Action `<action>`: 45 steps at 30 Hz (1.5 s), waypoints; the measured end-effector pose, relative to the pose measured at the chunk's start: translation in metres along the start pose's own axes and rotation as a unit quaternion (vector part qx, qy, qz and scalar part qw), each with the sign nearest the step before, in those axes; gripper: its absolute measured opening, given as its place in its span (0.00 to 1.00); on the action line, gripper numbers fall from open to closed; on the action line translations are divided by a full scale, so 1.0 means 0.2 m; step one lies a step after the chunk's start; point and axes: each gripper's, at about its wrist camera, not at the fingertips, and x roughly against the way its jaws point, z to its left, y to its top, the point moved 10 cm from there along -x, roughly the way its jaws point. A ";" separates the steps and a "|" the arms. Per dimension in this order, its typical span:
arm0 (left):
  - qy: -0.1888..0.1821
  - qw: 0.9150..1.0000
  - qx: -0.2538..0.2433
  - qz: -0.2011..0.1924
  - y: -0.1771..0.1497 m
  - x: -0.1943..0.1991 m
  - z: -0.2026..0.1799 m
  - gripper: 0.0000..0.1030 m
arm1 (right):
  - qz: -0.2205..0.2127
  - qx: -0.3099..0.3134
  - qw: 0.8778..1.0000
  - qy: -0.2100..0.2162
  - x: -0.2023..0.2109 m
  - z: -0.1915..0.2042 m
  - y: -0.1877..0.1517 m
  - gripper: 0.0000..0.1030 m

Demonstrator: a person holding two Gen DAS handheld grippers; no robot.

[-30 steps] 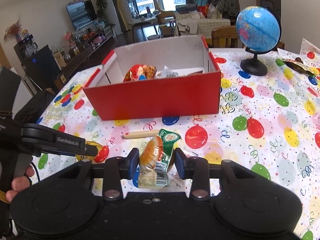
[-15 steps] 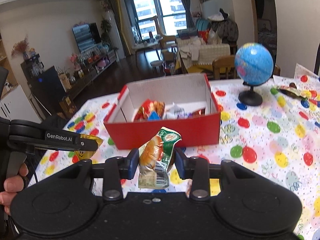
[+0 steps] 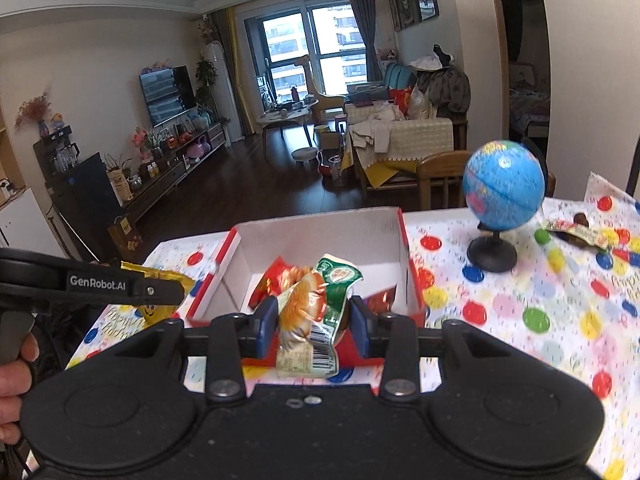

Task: Organize snacks
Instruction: 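Carry the M&M bag and bread packet over the red box and lower them, then open both grippers to release the packets into the red box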

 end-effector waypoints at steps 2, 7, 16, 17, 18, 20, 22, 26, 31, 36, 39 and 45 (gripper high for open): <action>0.001 1.000 0.005 0.001 0.04 -0.04 0.00 0.32 | 0.000 0.001 1.000 0.002 -0.04 -0.01 0.04 0.36; 0.010 1.000 0.007 0.004 0.12 -0.18 0.02 0.32 | 0.012 0.008 1.000 0.003 -0.20 -0.04 0.10 0.36; 0.025 0.999 0.006 0.032 0.16 -0.48 0.06 0.32 | 0.052 0.015 0.999 0.000 -0.50 -0.11 0.08 0.36; 0.026 0.999 0.004 0.036 0.16 -0.51 0.06 0.32 | 0.057 0.015 0.998 -0.001 -0.54 -0.13 0.07 0.36; 0.028 0.999 0.002 0.039 0.15 -0.54 0.06 0.32 | 0.062 0.014 0.998 -0.002 -0.57 -0.14 0.06 0.36; 0.034 0.998 -0.002 0.046 0.15 -0.60 0.06 0.32 | 0.070 0.013 0.997 -0.005 -0.63 -0.15 0.04 0.36; 0.038 0.998 -0.006 0.054 0.14 -0.66 0.07 0.32 | 0.078 0.014 0.997 -0.007 -0.69 -0.17 0.02 0.36; 0.045 0.996 -0.014 0.074 0.10 -0.76 0.06 0.32 | 0.092 0.013 0.996 -0.008 -0.77 -0.18 -0.03 0.36; 0.052 0.994 -0.021 0.096 0.04 -0.85 0.07 0.32 | 0.108 0.015 0.994 -0.007 -0.85 -0.18 -0.08 0.36; 0.056 0.991 -0.029 0.115 -0.02 -0.91 0.06 0.32 | 0.122 0.014 0.992 -0.007 -0.88 -0.21 -0.13 0.36; 0.059 0.990 -0.032 0.124 -0.05 -0.93 0.05 0.34 | 0.129 0.012 0.992 -0.008 -0.89 -0.21 -0.15 0.37; 0.054 0.991 -0.037 0.114 -0.04 -0.90 0.03 0.58 | 0.124 0.013 0.992 -0.006 -0.87 -0.22 -0.14 0.41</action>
